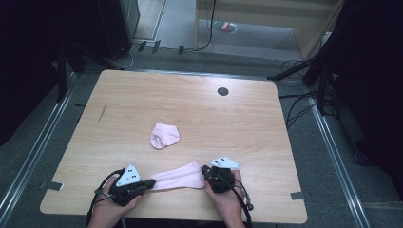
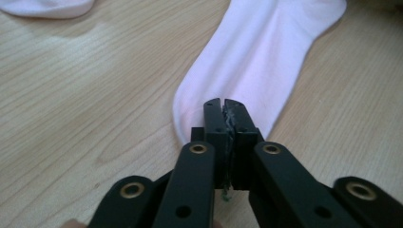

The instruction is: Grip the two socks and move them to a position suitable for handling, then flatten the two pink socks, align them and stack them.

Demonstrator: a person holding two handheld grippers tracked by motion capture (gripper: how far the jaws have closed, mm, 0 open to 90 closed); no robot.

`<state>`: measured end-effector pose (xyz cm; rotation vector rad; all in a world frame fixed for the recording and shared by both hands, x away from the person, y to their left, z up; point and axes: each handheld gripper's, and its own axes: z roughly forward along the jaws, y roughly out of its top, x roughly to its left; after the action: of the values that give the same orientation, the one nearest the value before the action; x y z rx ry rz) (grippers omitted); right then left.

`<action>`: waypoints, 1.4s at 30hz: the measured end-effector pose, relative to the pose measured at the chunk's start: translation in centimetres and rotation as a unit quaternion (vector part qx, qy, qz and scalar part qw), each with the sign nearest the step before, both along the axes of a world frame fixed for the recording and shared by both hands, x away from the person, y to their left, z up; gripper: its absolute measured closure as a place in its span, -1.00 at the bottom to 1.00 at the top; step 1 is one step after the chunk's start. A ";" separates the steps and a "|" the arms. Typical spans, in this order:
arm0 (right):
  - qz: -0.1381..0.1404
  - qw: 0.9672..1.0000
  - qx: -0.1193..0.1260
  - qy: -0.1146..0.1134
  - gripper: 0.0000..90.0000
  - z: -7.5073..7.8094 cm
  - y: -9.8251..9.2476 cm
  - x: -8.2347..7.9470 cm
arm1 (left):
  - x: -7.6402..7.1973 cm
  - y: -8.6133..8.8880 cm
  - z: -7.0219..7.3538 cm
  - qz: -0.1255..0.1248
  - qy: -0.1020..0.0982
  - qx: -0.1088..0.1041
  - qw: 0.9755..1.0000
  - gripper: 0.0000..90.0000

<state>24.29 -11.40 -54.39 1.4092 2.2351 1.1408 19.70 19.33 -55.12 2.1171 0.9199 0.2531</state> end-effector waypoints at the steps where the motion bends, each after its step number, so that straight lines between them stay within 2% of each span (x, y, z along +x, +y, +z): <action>1: 0.000 1.000 0.000 0.000 0.95 0.0 0.0 0.0 | 0.0 0.0 0.0 0.000 0.000 0.000 1.000 1.00; 4: -0.004 1.000 0.002 0.004 0.95 -0.3 -0.7 0.2 | 0.0 0.0 0.0 0.000 -0.003 -0.001 1.000 1.00; 6: 0.002 1.000 0.014 0.011 0.92 -0.4 -0.6 0.1 | 0.1 0.1 -0.1 0.006 0.007 -0.014 1.000 1.00; 7: 0.018 1.000 0.021 0.012 0.63 -0.3 -0.2 0.0 | 0.2 0.3 -0.2 0.008 0.007 -0.022 1.000 0.85; 8: 0.018 1.000 0.021 0.012 0.63 -0.3 -0.2 0.0 | 0.3 0.6 -0.2 0.008 0.008 -0.030 0.999 0.85; 9: 0.021 1.000 0.021 0.003 0.39 -0.1 -0.1 -0.2 | 0.4 1.0 -0.2 0.010 0.009 -0.052 0.999 0.62; 10: 0.021 1.000 0.021 0.003 0.39 -0.1 -0.1 -0.2 | 0.4 1.4 -0.1 0.008 0.008 -0.073 0.997 0.62; 11: 0.021 0.999 0.024 0.002 0.31 0.1 -0.1 -0.3 | 0.4 1.9 0.0 0.012 0.003 -0.099 0.995 0.55; 12: 0.020 0.999 0.028 -0.003 0.24 0.3 -0.3 -0.3 | 0.5 2.5 0.1 0.018 -0.010 -0.126 0.992 0.46; 13: 0.014 0.999 0.037 -0.010 0.17 0.7 -0.7 -0.3 | 0.5 3.0 0.2 0.028 -0.016 -0.144 0.989 0.31; 14: 0.014 0.999 0.037 -0.010 0.17 0.7 -0.7 -0.3 | 0.6 3.3 0.2 0.037 -0.023 -0.153 0.987 0.27; 16: 0.007 0.999 0.046 -0.018 0.10 0.9 -1.0 -0.3 | 0.8 4.3 0.5 0.077 -0.046 -0.181 0.979 0.19; 17: 0.007 0.999 0.046 -0.018 0.10 0.9 -1.0 -0.3 | 0.8 4.3 0.5 0.077 -0.046 -0.181 0.979 0.18; 20: 0.003 0.999 0.034 -0.022 -0.03 0.9 -1.1 -0.4 | 1.3 4.8 0.5 0.122 -0.062 -0.176 0.975 0.06; 22: 0.000 0.999 0.032 -0.023 -0.06 1.0 -1.1 -0.3 | 1.9 4.8 0.5 0.136 -0.071 -0.166 0.974 -0.01; 24: -0.004 0.999 0.034 -0.023 -0.09 1.0 -1.3 -0.3 | 2.7 4.7 0.6 0.152 -0.068 -0.160 0.973 -0.05; 25: -0.004 0.999 0.034 -0.023 -0.09 1.0 -1.3 -0.3 | 2.7 4.7 0.6 0.152 -0.068 -0.160 0.973 -0.08; 27: -0.012 0.999 0.031 -0.018 -0.12 1.0 -1.6 -0.2 | 4.6 4.2 0.7 0.162 -0.068 -0.144 0.974 -0.11; 28: -0.012 0.999 0.031 -0.018 -0.12 1.0 -1.6 -0.2 | 4.6 4.2 0.7 0.162 -0.068 -0.144 0.974 -0.17; 31: -0.013 0.999 0.025 -0.018 -0.13 1.2 -1.8 -0.4 | 6.9 3.5 0.8 0.181 -0.061 -0.135 0.972 -0.24; 34: -0.018 0.999 0.026 -0.022 -0.13 1.5 -2.5 -0.6 | 8.9 2.9 1.2 0.202 -0.067 -0.123 0.969 -0.31; 36: -0.023 0.999 0.024 -0.020 -0.13 1.4 -3.3 -0.5 | 10.8 2.3 1.4 0.212 -0.058 -0.111 0.969 -0.35; 38: -0.028 0.999 0.027 -0.019 -0.13 1.4 -3.7 -0.5 | 11.8 1.7 1.4 0.210 -0.052 -0.098 0.971 -0.35; 39: -0.028 0.999 0.027 -0.019 -0.13 1.4 -3.7 -0.5 | 11.8 1.7 1.4 0.210 -0.052 -0.098 0.971 -0.35; 41: -0.029 0.999 0.032 -0.021 -0.13 1.4 -4.0 -0.4 | 13.2 0.6 1.2 0.213 -0.039 -0.064 0.974 -0.32; 42: -0.029 0.999 0.032 -0.021 -0.13 1.4 -4.0 -0.4 | 13.2 0.6 1.2 0.213 -0.039 -0.064 0.974 -0.32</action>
<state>23.87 -15.40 -52.98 1.4525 2.1323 1.2218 32.90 19.90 -53.96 1.7628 1.3021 0.4758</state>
